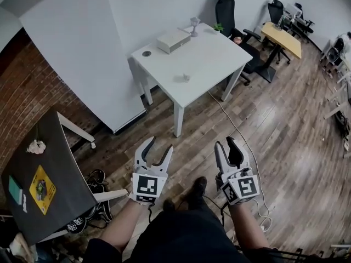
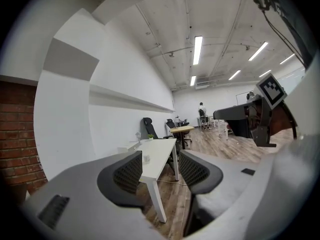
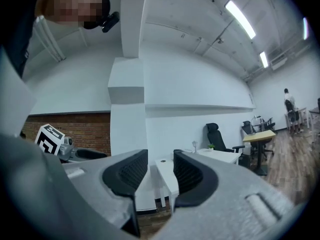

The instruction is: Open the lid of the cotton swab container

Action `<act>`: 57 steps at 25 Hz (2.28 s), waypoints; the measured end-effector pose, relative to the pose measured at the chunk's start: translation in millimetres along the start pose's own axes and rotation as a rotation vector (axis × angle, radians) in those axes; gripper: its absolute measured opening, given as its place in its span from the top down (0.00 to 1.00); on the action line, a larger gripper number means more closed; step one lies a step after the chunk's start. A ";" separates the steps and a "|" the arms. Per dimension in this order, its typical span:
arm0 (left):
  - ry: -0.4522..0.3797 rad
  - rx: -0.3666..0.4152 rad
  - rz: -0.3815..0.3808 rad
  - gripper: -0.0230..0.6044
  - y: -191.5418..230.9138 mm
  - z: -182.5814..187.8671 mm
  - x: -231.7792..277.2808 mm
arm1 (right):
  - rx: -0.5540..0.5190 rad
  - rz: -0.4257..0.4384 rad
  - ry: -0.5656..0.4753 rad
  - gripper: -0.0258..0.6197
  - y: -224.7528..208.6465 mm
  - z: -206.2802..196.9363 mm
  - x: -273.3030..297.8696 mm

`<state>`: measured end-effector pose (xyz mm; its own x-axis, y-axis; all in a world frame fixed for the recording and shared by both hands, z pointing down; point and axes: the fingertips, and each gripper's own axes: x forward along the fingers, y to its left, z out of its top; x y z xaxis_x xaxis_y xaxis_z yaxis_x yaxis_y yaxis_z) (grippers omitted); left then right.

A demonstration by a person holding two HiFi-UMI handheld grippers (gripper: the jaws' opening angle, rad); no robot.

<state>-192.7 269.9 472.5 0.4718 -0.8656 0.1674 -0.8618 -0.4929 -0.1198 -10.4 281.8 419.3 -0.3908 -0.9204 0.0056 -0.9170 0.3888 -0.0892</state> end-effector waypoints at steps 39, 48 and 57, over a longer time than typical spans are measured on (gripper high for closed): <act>0.178 -0.037 0.123 0.60 52.3 -25.7 317.4 | 0.043 0.106 0.030 0.72 -237.4 13.1 227.4; 0.249 -0.108 0.016 0.60 100.1 -83.5 389.0 | -0.022 0.075 0.087 0.73 -237.6 15.6 314.9; 0.302 -0.079 -0.109 0.60 121.1 -139.2 451.3 | -0.024 0.044 0.149 0.73 -237.4 -7.2 373.9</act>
<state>-110.0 -168.2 669.8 0.4959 -0.7373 0.4588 -0.8266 -0.5627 -0.0109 60.6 -154.4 449.8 -0.4367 -0.8870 0.1498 -0.8996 0.4313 -0.0688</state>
